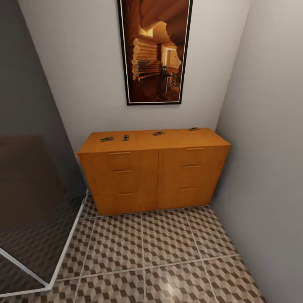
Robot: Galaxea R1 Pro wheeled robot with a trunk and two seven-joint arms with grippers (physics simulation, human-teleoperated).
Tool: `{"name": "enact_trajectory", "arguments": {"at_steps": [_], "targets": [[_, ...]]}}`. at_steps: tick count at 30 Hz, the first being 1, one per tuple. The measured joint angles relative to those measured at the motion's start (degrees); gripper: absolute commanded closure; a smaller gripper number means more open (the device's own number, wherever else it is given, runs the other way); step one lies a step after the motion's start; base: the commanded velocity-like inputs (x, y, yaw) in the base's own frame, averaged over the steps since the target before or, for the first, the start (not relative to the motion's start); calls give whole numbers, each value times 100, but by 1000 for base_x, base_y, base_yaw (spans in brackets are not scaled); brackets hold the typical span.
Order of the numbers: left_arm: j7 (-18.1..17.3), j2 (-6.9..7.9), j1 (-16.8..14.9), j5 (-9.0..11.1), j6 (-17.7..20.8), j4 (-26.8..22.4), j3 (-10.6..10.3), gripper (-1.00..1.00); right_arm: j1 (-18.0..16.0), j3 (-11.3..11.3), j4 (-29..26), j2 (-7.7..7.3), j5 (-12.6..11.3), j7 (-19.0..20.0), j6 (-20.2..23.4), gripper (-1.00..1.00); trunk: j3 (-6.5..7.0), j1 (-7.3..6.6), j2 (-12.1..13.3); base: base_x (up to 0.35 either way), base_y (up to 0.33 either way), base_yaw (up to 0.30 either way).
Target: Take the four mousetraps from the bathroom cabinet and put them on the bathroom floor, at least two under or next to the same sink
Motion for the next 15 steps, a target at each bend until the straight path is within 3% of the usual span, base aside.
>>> {"name": "enact_trajectory", "arguments": {"at_steps": [15], "targets": [[0, -3, 0, 0, 0, 0, 0, -100, 0, 8, -2, -2, 3, 0, 9, -100, 0, 0, 0, 0, 0, 17]]}}
